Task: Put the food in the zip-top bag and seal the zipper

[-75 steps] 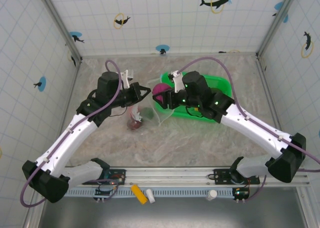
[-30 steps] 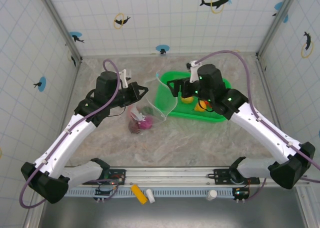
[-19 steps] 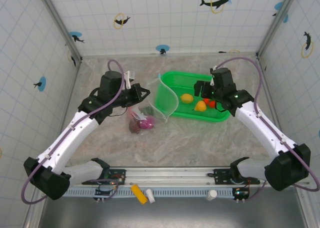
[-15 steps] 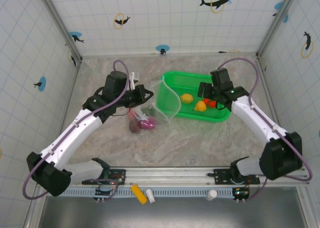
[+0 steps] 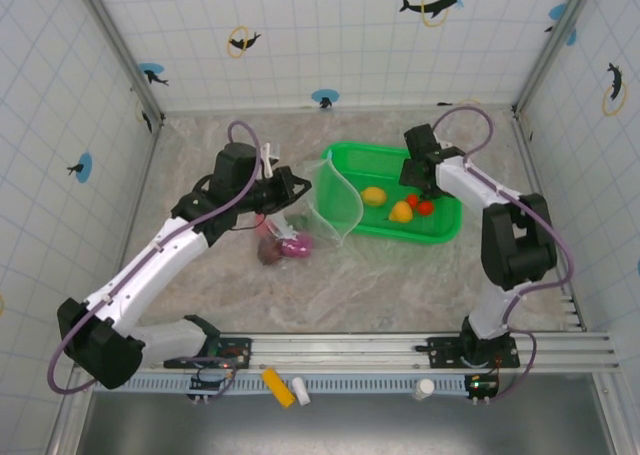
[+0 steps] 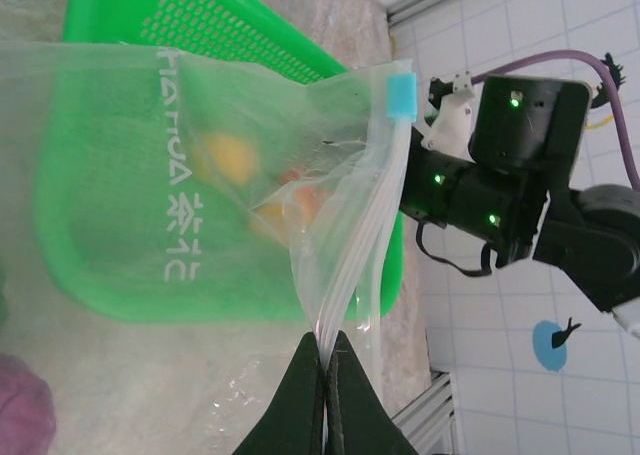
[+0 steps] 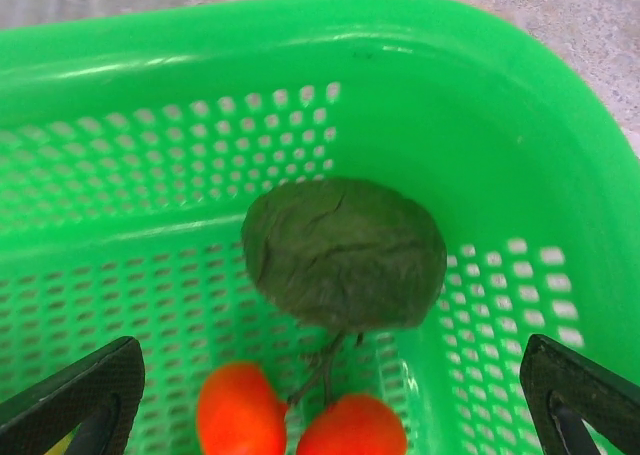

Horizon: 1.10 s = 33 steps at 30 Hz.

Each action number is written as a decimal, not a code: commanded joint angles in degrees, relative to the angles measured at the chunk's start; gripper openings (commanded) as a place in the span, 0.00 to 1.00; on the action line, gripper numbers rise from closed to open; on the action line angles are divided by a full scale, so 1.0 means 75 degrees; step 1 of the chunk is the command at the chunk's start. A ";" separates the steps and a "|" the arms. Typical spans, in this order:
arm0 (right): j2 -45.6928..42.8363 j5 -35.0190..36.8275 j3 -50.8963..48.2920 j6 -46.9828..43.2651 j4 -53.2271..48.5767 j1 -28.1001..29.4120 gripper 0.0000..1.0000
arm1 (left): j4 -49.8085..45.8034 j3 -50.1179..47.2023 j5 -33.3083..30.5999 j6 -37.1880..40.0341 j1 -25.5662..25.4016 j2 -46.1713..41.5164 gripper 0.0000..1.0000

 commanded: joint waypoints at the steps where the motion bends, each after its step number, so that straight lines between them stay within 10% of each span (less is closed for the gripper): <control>1: 0.0594 0.0152 0.0568 0.0255 -0.0282 -0.0105 1.00 | -0.0070 0.0248 0.0076 0.0420 0.0008 0.0528 0.00; 33: 0.1645 -0.0233 0.0901 -0.1407 0.0335 0.0319 0.91 | 0.2432 -0.2107 0.0287 0.2188 0.0120 -0.0055 0.00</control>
